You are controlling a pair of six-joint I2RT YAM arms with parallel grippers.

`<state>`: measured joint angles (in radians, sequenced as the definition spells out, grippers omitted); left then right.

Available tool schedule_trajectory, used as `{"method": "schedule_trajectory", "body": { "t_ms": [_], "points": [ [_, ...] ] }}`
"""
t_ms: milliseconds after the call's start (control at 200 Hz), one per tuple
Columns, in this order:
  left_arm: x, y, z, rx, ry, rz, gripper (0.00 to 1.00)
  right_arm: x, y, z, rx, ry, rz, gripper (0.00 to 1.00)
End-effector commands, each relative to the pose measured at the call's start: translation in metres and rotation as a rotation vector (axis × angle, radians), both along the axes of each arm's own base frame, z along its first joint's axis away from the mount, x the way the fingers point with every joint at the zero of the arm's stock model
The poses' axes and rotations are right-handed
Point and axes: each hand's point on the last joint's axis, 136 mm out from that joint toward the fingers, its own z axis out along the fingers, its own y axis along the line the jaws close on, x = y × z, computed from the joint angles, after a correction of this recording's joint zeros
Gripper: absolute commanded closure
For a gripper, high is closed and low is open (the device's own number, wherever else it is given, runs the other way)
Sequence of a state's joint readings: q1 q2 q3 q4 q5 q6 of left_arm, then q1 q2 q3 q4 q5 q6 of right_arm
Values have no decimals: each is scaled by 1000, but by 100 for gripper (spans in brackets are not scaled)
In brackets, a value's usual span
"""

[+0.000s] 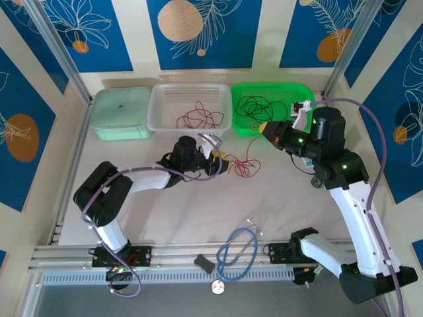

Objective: Untangle the cables
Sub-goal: Untie the cable from multiple cables.

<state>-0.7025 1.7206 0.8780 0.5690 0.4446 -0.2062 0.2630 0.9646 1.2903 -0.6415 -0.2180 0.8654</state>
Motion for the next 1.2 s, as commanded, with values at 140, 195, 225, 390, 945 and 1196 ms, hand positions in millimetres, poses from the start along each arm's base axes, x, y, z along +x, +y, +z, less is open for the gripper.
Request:
{"method": "schedule_trajectory", "body": {
  "t_ms": [140, 195, 225, 390, 945, 1196],
  "points": [
    [3, 0, 26, -59, -60, 18, 96, -14, -2, 26, 21, -49, 12, 100],
    [4, 2, 29, -64, -68, 32, 100, -16, -5, 29, 18, -58, 2, 100],
    [4, 4, 30, -65, -74, 40, 100, -18, -7, 31, 15, -63, -2, 100],
    [9, 25, 32, -14, -109, 139, 100, -24, -23, 43, -18, -103, -64, 100],
    [-5, 130, 3, 297, -109, 456, 100, -33, -82, 79, -185, -231, -301, 100],
    [-11, 166, -17, 366, -45, 577, 100, -41, -100, 89, -244, -263, -371, 100]
  ]
}}
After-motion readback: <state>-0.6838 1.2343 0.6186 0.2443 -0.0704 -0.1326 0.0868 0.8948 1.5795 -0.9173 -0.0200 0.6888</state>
